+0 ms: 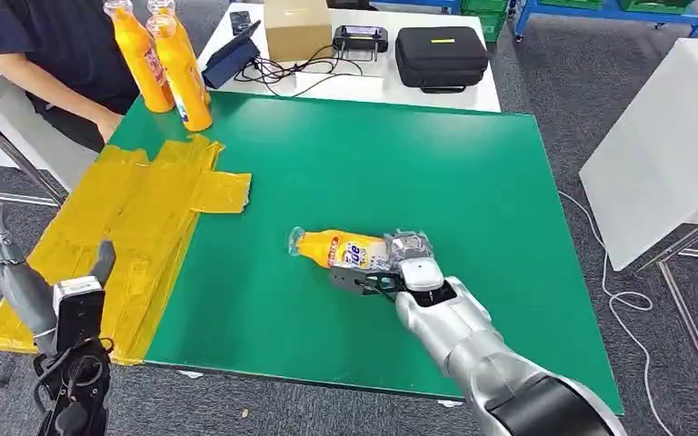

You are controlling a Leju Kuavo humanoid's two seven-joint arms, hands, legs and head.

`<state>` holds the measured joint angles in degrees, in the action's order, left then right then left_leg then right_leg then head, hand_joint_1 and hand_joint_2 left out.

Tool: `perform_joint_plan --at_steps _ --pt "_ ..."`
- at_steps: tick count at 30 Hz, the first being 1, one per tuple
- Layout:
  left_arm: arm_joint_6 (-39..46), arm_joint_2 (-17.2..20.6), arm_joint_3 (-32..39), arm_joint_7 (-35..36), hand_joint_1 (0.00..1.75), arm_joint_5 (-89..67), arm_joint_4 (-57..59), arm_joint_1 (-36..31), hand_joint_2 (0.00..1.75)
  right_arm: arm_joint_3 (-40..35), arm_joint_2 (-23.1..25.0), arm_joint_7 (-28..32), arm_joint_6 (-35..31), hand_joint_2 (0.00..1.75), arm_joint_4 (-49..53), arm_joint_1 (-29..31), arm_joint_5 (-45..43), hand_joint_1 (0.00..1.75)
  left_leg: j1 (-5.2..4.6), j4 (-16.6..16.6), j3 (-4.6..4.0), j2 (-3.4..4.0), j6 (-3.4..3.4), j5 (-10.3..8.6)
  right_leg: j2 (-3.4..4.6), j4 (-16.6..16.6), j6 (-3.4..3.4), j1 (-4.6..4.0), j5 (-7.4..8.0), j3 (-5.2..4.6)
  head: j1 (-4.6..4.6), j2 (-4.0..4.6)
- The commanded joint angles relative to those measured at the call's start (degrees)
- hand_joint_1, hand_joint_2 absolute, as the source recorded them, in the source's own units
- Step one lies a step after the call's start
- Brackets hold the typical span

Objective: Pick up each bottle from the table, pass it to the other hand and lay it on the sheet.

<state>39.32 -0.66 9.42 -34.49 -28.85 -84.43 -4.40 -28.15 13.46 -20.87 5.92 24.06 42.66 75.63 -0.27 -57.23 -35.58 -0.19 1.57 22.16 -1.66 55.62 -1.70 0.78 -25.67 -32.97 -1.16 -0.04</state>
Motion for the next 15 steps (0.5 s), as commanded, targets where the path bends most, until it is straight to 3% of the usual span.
perform_joint_plan --at_steps 1,10,13,15 --pt "0.68 0.45 -1.48 -0.83 0.00 1.33 7.70 -5.69 1.75 5.07 -2.42 0.60 1.20 1.75 -5.79 -4.31 0.58 1.75 0.12 0.19 0.26 -0.46 -0.12 -0.09 -0.34 -0.28 0.09 -0.10 -0.04 0.45 -0.02 0.02" --pt "-0.97 1.58 -4.67 -0.15 0.00 5.13 12.35 -8.61 1.75 8.49 -2.64 2.05 -1.52 1.75 -5.21 -1.91 -0.76 1.75 0.11 0.14 0.39 -0.40 -0.11 -0.09 -0.26 -0.22 -0.02 -0.09 0.03 0.59 0.00 0.02" --pt "-15.83 3.28 -6.73 6.60 0.00 15.00 13.66 -9.68 1.75 11.73 -2.83 6.21 -5.76 1.75 -0.38 -0.19 -3.56 1.75 0.09 0.08 0.31 -0.36 -0.10 -0.10 -0.22 -0.14 -0.03 -0.08 0.06 0.50 0.00 0.00" --pt "-33.21 4.07 -5.39 11.51 0.00 30.03 15.04 -9.88 1.75 14.34 -2.52 12.85 -6.79 1.75 9.13 0.67 -9.38 1.75 0.05 0.01 0.21 -0.25 -0.08 -0.09 -0.12 -0.02 -0.04 -0.04 0.07 0.34 0.00 0.02"
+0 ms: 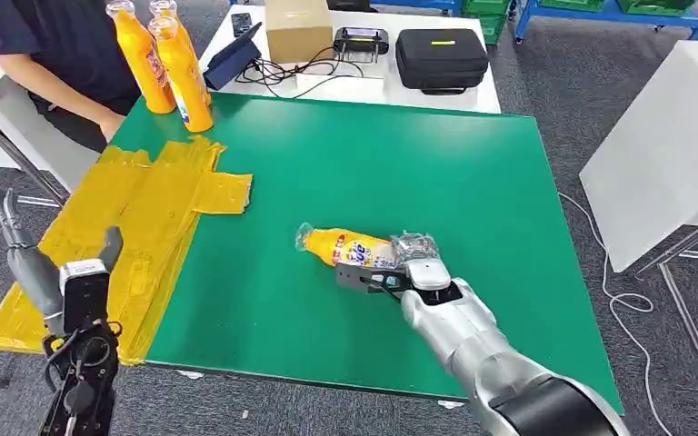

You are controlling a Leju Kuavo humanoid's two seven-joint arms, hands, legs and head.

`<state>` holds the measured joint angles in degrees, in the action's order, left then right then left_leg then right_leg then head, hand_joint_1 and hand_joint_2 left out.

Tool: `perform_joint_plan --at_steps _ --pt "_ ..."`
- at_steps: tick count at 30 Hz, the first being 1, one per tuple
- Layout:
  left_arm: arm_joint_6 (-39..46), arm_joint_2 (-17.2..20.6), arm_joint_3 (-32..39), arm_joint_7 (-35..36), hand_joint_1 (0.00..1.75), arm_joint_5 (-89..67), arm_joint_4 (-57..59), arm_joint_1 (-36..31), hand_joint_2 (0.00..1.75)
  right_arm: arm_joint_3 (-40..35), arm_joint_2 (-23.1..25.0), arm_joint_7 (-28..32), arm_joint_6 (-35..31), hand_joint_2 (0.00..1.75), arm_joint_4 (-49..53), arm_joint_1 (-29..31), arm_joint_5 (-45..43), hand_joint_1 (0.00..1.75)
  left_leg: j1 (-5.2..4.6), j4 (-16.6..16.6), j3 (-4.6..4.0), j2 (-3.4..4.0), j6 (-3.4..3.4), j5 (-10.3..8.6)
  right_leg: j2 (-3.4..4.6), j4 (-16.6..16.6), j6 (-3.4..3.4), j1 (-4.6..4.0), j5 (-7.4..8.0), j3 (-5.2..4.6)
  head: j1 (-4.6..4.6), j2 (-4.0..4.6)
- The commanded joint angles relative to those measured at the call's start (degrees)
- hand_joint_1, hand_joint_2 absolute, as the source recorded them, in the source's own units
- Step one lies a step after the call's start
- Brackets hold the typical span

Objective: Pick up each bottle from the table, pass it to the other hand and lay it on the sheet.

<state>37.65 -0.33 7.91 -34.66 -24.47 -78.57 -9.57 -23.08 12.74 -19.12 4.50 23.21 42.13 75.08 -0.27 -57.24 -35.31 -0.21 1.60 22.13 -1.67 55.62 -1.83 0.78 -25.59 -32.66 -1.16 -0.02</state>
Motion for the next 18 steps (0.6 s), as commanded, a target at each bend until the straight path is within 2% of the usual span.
perform_joint_plan --at_steps 1,4,6,7,8,13,18 --pt "-36.61 4.04 -3.09 12.90 0.00 31.01 9.84 -4.55 1.75 9.61 -1.78 13.38 -4.34 1.75 15.05 1.38 -12.23 1.75 0.06 -0.02 -0.09 -0.14 -0.13 -0.05 -0.02 -0.01 0.10 -0.05 -0.01 -0.02 0.00 0.00" --pt "-45.63 5.66 -3.26 14.25 0.00 39.49 12.29 -4.70 1.75 6.95 -3.22 14.57 -2.26 1.75 29.43 1.41 -21.18 1.75 -0.02 -0.07 -0.32 0.05 -0.09 -0.10 0.17 0.14 0.04 0.02 0.08 -0.06 0.04 -0.02" --pt "-49.48 6.16 -4.47 14.98 0.00 43.66 12.62 -4.58 1.75 3.78 -4.42 13.94 -2.47 1.75 34.15 1.71 -25.44 1.75 -0.02 -0.15 -0.88 0.22 -0.04 -0.31 0.31 0.25 -0.10 0.00 0.47 -0.27 -0.02 0.00" --pt "-51.27 6.37 -5.32 15.29 0.00 45.92 12.57 -4.54 1.75 2.16 -4.67 13.60 -2.85 1.75 35.17 2.10 -26.90 1.75 0.05 -0.27 -0.77 0.29 -0.16 -0.12 0.46 0.33 -0.01 -0.06 0.30 -0.15 -0.02 0.00" --pt "-53.56 6.01 -5.93 16.39 0.00 48.97 12.64 -4.61 1.75 1.40 -3.98 13.77 -2.88 1.75 35.46 2.50 -28.38 1.75 -0.01 -0.08 -1.27 0.23 -0.04 -0.55 0.30 0.17 -0.03 -0.02 0.74 -0.73 -0.02 0.00" --pt "-53.17 5.79 -8.16 16.75 0.00 50.67 11.46 -4.60 1.75 -1.60 -3.02 13.36 -4.75 1.75 34.08 3.53 -31.02 1.75 0.00 -0.07 -1.29 0.27 0.00 -0.56 0.34 0.14 -0.03 -0.03 0.68 -0.74 0.00 0.00" --pt "-52.89 4.45 -10.45 17.25 0.00 52.80 10.23 -5.59 1.75 -3.53 1.34 13.09 -4.74 1.75 29.93 6.40 -34.24 1.75 0.04 -0.16 -1.29 0.33 -0.08 -0.46 0.47 0.23 0.04 -0.06 0.61 -0.74 0.00 0.00"
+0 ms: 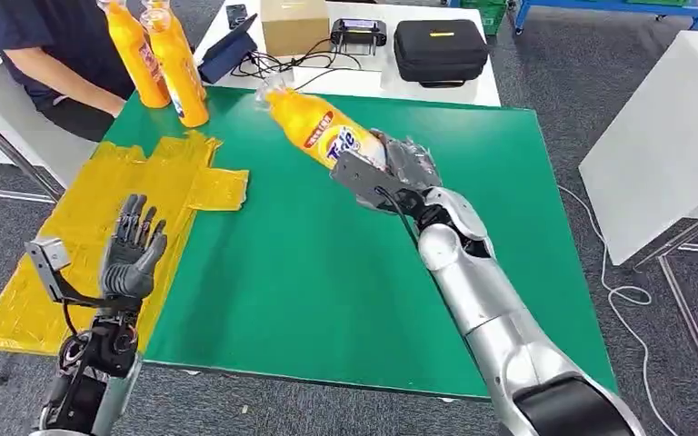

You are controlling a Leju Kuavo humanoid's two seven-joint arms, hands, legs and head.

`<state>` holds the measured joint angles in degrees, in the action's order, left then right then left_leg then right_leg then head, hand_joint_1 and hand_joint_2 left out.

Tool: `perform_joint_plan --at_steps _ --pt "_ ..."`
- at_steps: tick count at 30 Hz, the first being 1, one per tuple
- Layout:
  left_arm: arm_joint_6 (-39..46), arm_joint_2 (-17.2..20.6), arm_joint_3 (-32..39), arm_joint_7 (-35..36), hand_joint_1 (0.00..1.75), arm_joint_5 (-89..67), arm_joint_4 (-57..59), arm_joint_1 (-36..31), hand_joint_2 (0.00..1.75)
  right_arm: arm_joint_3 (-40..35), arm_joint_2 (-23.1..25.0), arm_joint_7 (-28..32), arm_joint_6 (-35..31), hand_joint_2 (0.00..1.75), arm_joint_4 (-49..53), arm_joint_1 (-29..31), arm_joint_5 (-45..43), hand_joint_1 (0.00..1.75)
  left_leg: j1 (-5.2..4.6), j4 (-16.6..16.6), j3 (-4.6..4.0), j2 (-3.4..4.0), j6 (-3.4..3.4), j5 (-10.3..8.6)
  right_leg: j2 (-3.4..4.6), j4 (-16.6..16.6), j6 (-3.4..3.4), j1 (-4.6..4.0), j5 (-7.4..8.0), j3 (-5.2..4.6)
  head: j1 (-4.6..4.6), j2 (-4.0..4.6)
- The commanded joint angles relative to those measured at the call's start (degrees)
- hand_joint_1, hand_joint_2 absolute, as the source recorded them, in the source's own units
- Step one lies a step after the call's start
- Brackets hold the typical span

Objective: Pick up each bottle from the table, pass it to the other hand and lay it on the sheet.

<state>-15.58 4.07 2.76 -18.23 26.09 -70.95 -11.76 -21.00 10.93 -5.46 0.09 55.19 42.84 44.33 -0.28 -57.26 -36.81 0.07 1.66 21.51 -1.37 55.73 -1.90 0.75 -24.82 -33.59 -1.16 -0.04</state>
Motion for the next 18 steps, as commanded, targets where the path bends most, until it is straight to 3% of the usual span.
perform_joint_plan --at_steps 1,8,13,17,18 --pt "0.49 -0.08 -5.54 0.92 0.00 2.31 2.63 -3.58 1.75 -5.83 3.41 -0.60 -0.63 1.75 -2.36 5.75 -3.53 1.75 0.01 -0.07 0.05 0.06 -0.10 0.07 0.14 0.10 0.07 0.00 -0.07 0.03 0.02 0.00" --pt "2.33 -2.16 -11.43 0.13 0.00 1.64 4.34 -7.39 1.75 -11.05 9.07 -0.27 -4.03 1.75 -15.06 7.93 -5.11 1.75 0.03 0.00 0.17 -0.05 -0.10 0.07 0.03 0.01 0.07 -0.02 -0.11 0.16 0.00 0.02" --pt "3.36 -2.58 -14.11 -0.31 0.00 2.43 5.56 -9.74 1.75 -26.01 9.07 -4.78 -5.73 1.75 -17.95 9.79 -19.07 1.75 0.05 0.00 0.13 -0.09 -0.07 0.07 0.01 -0.02 0.06 -0.03 -0.09 0.16 0.00 0.02" --pt "3.69 -2.73 -14.87 -0.16 0.00 3.54 3.67 -9.56 1.75 -32.92 9.07 -5.09 -7.85 1.75 -20.67 9.97 -25.75 1.75 0.09 -0.05 0.33 -0.03 -0.16 0.21 0.13 0.00 0.12 -0.07 -0.22 0.37 0.00 0.00" --pt "3.69 -2.73 -15.02 0.00 0.00 3.82 2.59 -9.05 1.75 -33.74 9.07 -5.00 -7.86 1.75 -21.58 9.38 -26.64 1.75 0.04 0.02 0.04 -0.06 -0.07 0.05 0.01 -0.03 0.05 -0.03 -0.07 0.07 0.02 0.02"
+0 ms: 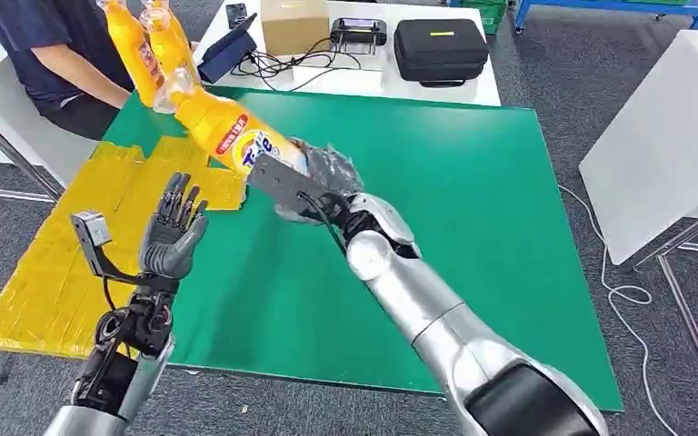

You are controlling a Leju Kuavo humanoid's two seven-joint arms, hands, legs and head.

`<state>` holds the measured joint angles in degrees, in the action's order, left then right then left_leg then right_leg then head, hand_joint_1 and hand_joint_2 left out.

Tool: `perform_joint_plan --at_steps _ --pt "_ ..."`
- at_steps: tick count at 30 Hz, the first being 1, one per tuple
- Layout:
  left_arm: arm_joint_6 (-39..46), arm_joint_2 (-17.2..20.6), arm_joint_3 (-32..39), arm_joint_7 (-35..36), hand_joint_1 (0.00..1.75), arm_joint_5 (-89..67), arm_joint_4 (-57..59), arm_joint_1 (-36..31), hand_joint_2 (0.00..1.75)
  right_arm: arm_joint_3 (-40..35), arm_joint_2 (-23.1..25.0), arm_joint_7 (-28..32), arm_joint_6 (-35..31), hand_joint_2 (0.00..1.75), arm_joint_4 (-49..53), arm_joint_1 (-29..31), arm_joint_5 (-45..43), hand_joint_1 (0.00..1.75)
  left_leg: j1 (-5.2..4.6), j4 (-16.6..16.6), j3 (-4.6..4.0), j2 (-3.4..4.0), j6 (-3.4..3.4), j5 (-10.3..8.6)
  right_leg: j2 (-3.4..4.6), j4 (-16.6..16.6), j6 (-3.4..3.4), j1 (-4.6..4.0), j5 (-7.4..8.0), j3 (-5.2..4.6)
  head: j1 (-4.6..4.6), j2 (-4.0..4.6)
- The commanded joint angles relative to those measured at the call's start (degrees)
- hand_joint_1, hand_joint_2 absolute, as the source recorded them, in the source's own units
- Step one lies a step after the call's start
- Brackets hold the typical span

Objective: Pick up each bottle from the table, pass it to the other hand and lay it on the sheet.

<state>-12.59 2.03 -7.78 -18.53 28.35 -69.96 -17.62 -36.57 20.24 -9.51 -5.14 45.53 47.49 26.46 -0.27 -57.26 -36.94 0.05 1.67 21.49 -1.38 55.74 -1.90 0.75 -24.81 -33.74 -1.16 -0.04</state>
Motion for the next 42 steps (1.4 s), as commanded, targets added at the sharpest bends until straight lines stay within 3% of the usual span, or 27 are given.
perform_joint_plan --at_steps 1,13,14,21,24,26,31,42 --pt "0.78 -0.68 -4.56 0.38 0.00 1.63 1.03 -2.89 1.75 -18.52 -0.24 -0.69 -3.03 1.75 -12.30 4.53 -9.06 1.75 0.07 0.01 0.34 -0.09 -0.12 0.14 0.02 -0.07 0.08 -0.05 -0.16 0.41 -0.02 0.02" --pt "-0.38 -2.90 -6.13 1.92 0.00 1.82 1.30 -4.10 1.75 -21.21 -0.24 -3.20 -3.64 1.75 -12.97 1.88 -5.91 1.75 0.03 0.01 0.06 -0.10 -0.05 0.03 -0.04 -0.05 0.04 -0.02 -0.05 0.10 0.00 0.02" --pt "-0.41 -2.95 -6.12 1.93 0.00 1.84 1.45 -4.20 1.75 -21.53 -0.24 -3.33 -3.53 1.75 -12.66 1.79 -5.78 1.75 0.10 -0.06 0.35 -0.16 -0.13 0.19 -0.03 -0.04 0.09 -0.07 -0.23 0.44 0.00 0.02" --pt "-0.84 -4.26 -5.83 2.59 0.00 2.07 2.57 -5.75 1.75 -31.47 -0.24 -11.46 -3.42 1.75 -3.82 1.74 0.09 1.75 0.10 -0.08 0.24 -0.08 -0.13 0.19 0.01 0.00 0.09 -0.08 -0.21 0.29 -0.02 0.02" --pt "-1.72 -4.12 -6.05 3.80 0.00 2.89 2.78 -6.01 1.75 -31.10 -0.24 -11.61 -3.03 1.75 -3.53 1.71 -0.65 1.75 0.09 -0.07 0.18 -0.13 -0.11 0.14 -0.01 0.00 0.08 -0.07 -0.18 0.21 -0.02 0.00" --pt "0.69 -4.29 -5.31 0.81 0.00 0.48 0.79 -6.18 1.75 -32.78 -0.24 -12.37 -3.59 1.75 -4.01 2.86 1.18 1.75 0.09 -0.03 0.08 -0.14 -0.08 0.07 -0.04 -0.03 0.06 -0.08 -0.12 0.09 0.00 0.02" --pt "1.04 -3.91 -4.32 4.17 0.00 2.55 0.20 -6.11 1.75 -32.88 -0.24 -11.72 -0.70 1.75 -1.65 2.01 0.82 1.75 0.13 -0.16 0.19 -0.13 -0.13 0.20 0.00 0.04 0.09 -0.11 -0.24 0.26 0.02 0.00" --pt "-0.20 -4.02 -4.19 4.24 0.00 4.15 -0.54 -5.87 1.75 -34.81 -0.24 -11.03 0.90 1.75 -0.62 0.73 -0.24 1.75 0.07 0.00 0.06 -0.07 -0.07 0.06 0.00 -0.05 0.06 -0.05 -0.09 0.07 -0.02 0.02"
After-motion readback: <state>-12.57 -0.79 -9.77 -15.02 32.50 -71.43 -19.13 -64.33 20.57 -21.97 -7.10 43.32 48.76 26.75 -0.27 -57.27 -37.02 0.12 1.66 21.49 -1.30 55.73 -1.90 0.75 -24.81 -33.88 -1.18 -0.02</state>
